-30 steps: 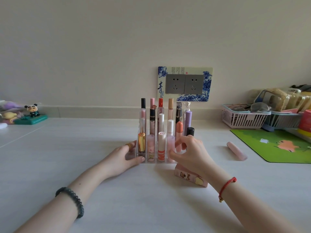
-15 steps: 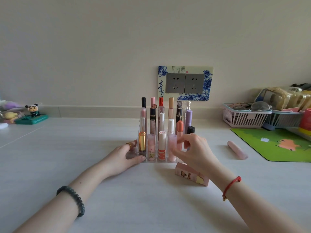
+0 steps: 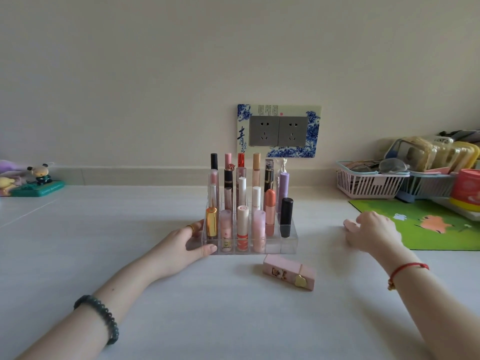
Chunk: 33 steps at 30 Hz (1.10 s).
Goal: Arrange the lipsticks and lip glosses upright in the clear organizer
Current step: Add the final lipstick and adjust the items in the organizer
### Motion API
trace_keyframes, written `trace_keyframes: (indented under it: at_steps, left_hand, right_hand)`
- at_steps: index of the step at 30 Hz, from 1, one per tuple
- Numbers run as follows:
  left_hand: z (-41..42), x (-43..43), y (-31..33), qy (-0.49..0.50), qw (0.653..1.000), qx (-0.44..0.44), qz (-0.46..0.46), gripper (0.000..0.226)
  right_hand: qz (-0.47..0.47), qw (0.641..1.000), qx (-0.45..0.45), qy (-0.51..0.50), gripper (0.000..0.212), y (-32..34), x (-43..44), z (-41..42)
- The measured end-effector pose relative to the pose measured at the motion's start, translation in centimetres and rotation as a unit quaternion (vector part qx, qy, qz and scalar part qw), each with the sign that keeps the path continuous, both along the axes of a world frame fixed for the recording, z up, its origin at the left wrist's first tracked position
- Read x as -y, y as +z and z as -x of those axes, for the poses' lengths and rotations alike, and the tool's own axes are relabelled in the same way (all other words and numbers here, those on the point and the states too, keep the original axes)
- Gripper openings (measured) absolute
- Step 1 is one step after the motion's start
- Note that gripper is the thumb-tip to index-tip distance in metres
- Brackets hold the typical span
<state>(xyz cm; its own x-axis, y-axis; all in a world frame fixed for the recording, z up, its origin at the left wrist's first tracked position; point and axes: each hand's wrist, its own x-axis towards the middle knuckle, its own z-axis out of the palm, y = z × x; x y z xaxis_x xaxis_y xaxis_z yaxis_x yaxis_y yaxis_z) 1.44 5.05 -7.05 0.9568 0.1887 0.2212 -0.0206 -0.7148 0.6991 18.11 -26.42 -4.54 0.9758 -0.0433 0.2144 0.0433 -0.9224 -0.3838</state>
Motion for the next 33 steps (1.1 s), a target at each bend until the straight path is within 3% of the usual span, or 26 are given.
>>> trace_keyframes:
  at_steps: [3, 7, 12, 15, 22, 28, 33]
  left_hand:
    - [0.1, 0.1, 0.1, 0.0, 1.0, 0.002, -0.003, 0.043]
    - [0.1, 0.1, 0.1, 0.0, 1.0, -0.003, -0.002, 0.045]
    - [0.1, 0.2, 0.3, 0.004, 1.0, -0.018, -0.009, 0.058]
    - [0.1, 0.2, 0.3, 0.005, 1.0, -0.016, -0.017, 0.057]
    - [0.1, 0.1, 0.2, 0.008, 1.0, -0.011, -0.028, 0.058]
    - [0.0, 0.0, 0.1, 0.008, 0.999, -0.01, -0.032, 0.058]
    - [0.0, 0.0, 0.1, 0.001, 1.0, -0.013, -0.018, 0.061]
  right_hand:
    - [-0.018, 0.999, -0.029, -0.009, 0.031, -0.1, -0.1, 0.0]
    - [-0.061, 0.998, 0.006, 0.019, 0.035, 0.8, 0.0, 0.6]
    - [-0.187, 0.948, 0.238, 0.1, 0.02, 3.9, -0.7, 2.8]
    - [-0.264, 0.903, 0.31, 0.134, 0.023, 4.8, -2.1, 4.8]
    - [-0.414, 0.828, 0.232, 0.299, 0.03, 4.5, -4.9, 7.4]
    - [-0.426, 0.819, 0.181, 0.341, 0.031, 3.9, -5.9, 7.8]
    - [-0.379, 0.836, 0.165, 0.361, 0.026, 3.0, -6.5, 7.8]
